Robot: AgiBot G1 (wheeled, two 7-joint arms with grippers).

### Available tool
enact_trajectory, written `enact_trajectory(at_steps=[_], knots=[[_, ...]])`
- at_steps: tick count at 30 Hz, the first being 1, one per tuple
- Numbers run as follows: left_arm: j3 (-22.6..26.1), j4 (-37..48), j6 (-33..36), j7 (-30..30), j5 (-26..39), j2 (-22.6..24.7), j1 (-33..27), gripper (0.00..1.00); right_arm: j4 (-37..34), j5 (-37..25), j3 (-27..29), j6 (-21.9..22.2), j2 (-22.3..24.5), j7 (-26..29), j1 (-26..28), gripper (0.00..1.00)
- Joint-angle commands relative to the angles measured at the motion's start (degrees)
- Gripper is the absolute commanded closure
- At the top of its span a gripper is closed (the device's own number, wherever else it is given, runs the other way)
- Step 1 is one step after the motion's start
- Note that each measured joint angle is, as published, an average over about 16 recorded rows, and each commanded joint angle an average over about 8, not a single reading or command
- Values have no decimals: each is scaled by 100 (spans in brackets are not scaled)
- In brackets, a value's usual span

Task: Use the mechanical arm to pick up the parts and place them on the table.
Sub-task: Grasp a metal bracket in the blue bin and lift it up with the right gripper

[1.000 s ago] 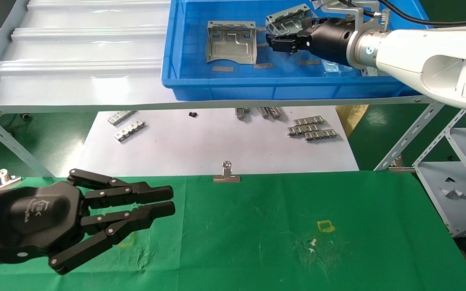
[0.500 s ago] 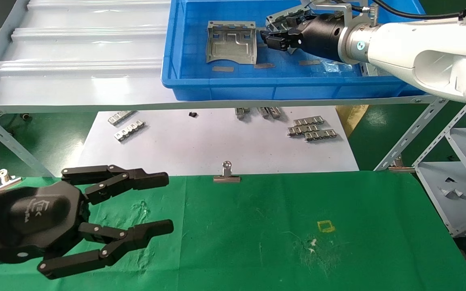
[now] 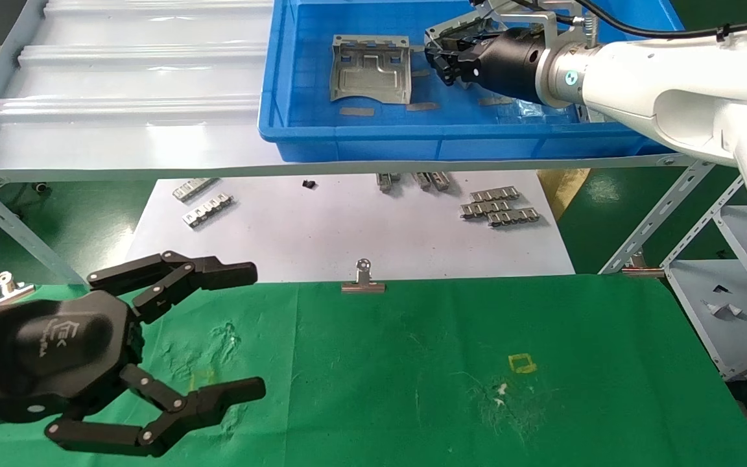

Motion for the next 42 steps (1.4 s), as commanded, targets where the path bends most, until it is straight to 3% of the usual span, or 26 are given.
enact_trajectory(at_steps=[1, 16, 23, 28, 37, 42], knots=[[0, 0, 0, 0, 0, 0, 0, 0, 24, -4, -49, 22, 2, 64, -2, 100], [1, 0, 0, 0, -1, 0, 0, 0, 99, 63, -316, -238, 73, 91, 265, 100], [1, 0, 0, 1, -1, 0, 0, 0, 21, 126, -324, -816, 238, -147, 619, 100], [1, 0, -1, 1, -1, -1, 0, 0, 117, 153, -346, -1941, 586, -495, 917, 100], [2, 0, -1, 1, -1, -1, 0, 0, 442, 244, -444, -4914, 1421, -1211, 1400, 100], [2, 0, -1, 1, -1, -1, -1, 0, 911, 438, -645, -5519, 1794, -1292, 1464, 100]])
